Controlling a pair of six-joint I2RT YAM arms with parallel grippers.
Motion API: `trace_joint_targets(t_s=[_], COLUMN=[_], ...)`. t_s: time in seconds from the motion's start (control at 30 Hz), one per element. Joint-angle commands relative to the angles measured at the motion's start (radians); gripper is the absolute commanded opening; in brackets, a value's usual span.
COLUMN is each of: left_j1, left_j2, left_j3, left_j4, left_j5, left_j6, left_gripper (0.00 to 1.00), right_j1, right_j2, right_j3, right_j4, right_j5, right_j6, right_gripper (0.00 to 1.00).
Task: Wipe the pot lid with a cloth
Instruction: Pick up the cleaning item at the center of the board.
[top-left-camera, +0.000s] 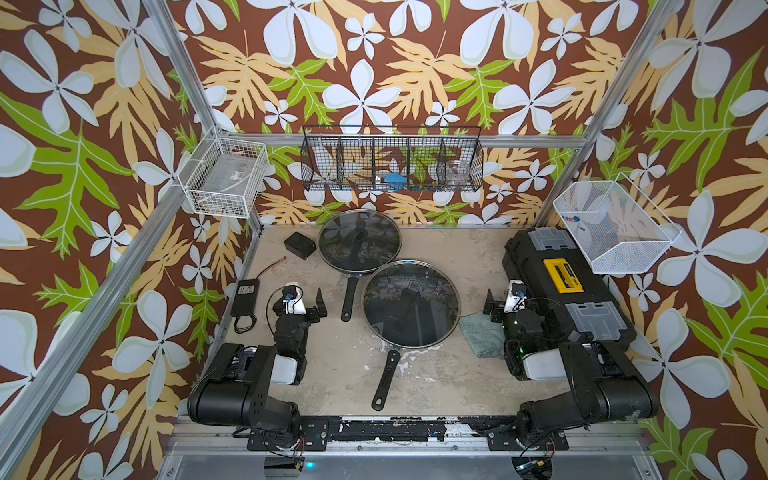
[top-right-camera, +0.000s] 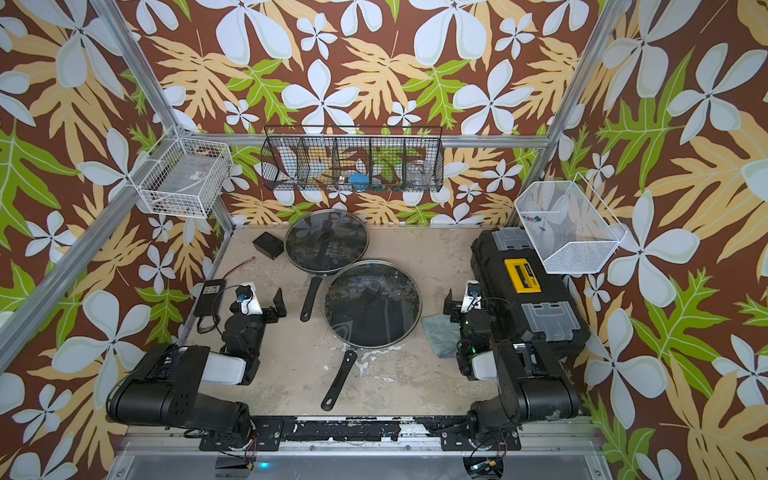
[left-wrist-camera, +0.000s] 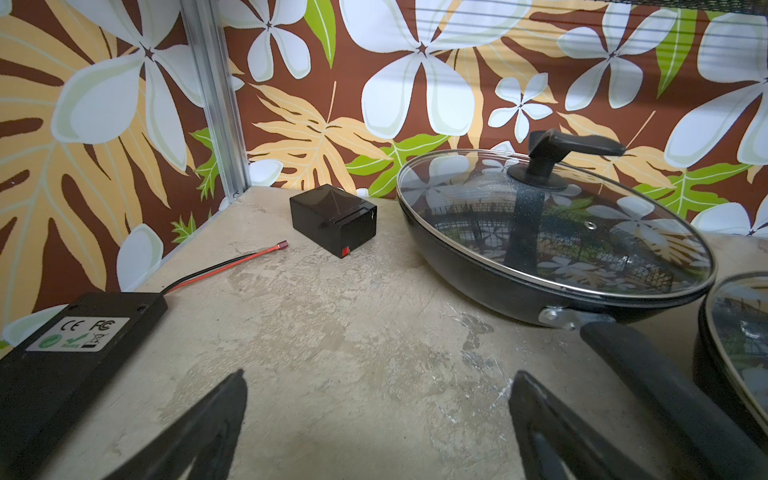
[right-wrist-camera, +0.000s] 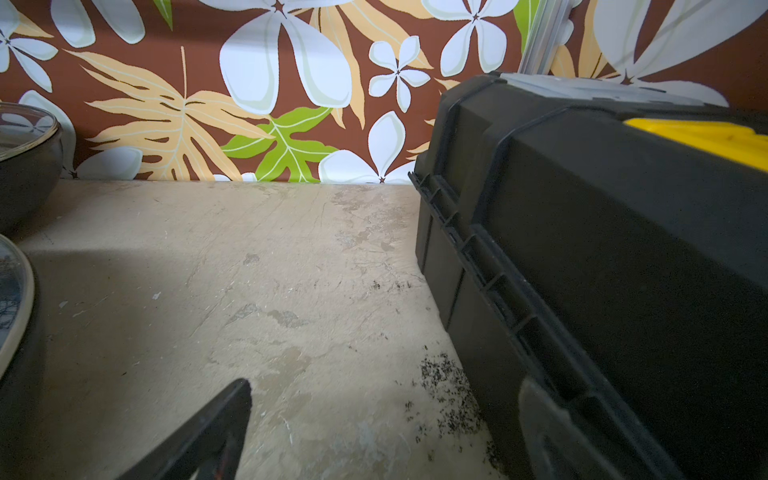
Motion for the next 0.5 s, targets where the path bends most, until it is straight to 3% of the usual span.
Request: trace_joint_targets(t_s=[0.0, 0.1, 0.27, 0.47], left_j1=[0.002, -0.001, -0.001, -0.001], left_j2=[-0.003, -0.024, -0.132, -0.258], left_j3=[0.003, 0.003, -0.041, -0.076], left_j4=[0.000, -0.013, -0.030, -0.073], left_j5=[0.006, 0.052, -0.097, -0.193], left_j6=[-0.002, 0.023, -0.036, -0.058], left_gripper=[1.00, 1.00, 1.00, 1.00], right_j1=[0.001, 0.000, 0.002, 0.005], right_j2=[-0.002, -0.005, -0.111, -0.319], right_j3=[0.001, -0.003, -0.005, 0.014], right_j4=[0.011, 0.017, -0.075, -0.261], right_j5=[-0.004, 0.008, 0.041, 0.069], right_j6=[0.008, 0.009, 0.016, 0.041], right_gripper=[1.00, 1.00, 1.00, 1.00])
